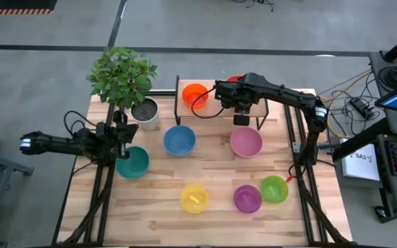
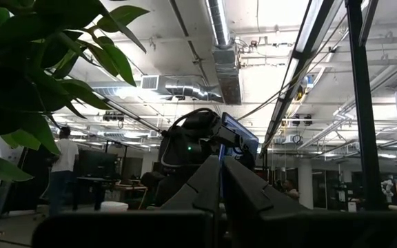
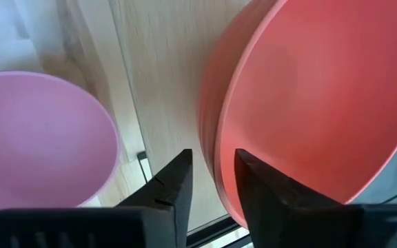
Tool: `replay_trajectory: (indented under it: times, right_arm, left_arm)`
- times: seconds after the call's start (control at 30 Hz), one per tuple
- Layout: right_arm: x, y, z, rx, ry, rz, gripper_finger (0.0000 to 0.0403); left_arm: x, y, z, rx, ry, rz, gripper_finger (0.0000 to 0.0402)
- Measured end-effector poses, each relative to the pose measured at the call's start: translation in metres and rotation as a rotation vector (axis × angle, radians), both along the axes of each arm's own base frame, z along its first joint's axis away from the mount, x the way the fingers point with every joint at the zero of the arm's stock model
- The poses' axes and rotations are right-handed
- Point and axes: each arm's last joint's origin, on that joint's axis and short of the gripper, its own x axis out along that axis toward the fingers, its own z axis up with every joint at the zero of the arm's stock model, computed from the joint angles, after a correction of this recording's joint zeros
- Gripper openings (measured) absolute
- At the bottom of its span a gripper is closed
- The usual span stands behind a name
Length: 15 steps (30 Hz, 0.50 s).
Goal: Place and stack bowls onto a shelf
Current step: Put the orange bowl on the shelf
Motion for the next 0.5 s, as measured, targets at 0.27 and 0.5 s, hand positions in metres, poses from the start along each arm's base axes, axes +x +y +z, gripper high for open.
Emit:
replay_trajectory:
  times: [0.27, 0.5]
  right_arm:
    - [-0.001, 0.004, 0.016, -0.016, -0.063, -0.04, 0.0122]
    - [0.001, 0.024, 0.054, -0.018, -0.253, -0.061, 0.0118]
  left_arm:
    - [0.0, 0.0, 0.0, 0.003, 0.001, 0.002, 0.0]
    - [0.001, 0.001, -0.002, -0.018, 0.026, 0.04, 0.0]
